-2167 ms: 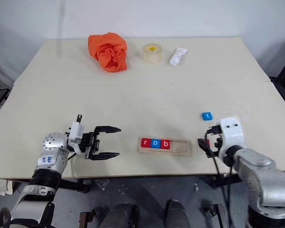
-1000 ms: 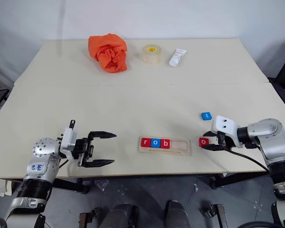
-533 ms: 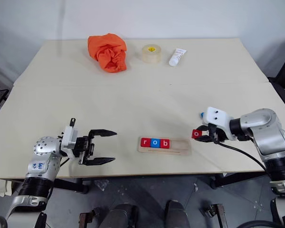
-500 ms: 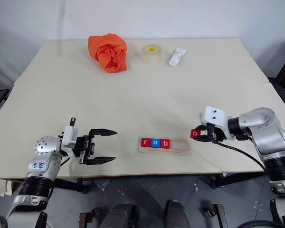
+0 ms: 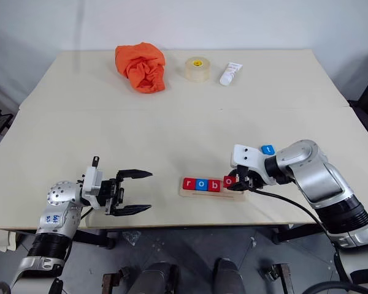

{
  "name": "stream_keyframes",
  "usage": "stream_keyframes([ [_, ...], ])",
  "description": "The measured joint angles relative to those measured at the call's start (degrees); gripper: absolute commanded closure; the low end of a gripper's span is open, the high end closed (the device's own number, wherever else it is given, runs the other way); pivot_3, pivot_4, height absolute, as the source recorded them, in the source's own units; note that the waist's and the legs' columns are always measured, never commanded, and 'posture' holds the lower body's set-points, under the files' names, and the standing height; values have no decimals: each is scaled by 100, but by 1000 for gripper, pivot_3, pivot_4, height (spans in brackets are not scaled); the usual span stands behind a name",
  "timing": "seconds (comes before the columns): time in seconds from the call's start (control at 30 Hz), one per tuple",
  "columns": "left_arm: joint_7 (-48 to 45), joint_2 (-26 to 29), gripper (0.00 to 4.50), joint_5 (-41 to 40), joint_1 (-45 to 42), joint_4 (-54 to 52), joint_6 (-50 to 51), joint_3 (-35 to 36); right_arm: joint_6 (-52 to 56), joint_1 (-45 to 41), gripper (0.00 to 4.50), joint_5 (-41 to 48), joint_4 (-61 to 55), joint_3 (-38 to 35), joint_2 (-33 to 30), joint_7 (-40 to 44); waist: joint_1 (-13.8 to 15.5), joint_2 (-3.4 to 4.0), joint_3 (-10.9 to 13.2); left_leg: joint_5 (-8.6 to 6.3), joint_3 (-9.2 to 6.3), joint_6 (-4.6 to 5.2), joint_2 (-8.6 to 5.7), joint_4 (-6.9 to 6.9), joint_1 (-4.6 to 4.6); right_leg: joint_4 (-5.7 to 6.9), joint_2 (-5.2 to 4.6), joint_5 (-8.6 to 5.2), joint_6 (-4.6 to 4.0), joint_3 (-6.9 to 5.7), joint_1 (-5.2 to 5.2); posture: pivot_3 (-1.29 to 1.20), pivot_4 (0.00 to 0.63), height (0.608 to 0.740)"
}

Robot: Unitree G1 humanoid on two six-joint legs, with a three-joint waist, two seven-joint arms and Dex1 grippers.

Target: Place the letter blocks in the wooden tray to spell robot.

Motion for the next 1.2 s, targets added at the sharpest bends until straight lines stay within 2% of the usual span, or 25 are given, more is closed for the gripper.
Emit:
stream_keyframes([
  [0.27,106,5,0,-3,103,-129,5,25,148,-2,3055,6,-136,202,69,1,-1,0,0,0,-1,-1,0,0,0,-1,0,0,0,-1,0,0,150,740],
  [1.2,202,6,0,-3,100,-133,6,25,174,130,3055,199,-133,144,97,-136,-3,0,0,0,0,-1,0,0,0,0,1,0,0,-1,0,0,150,740],
])
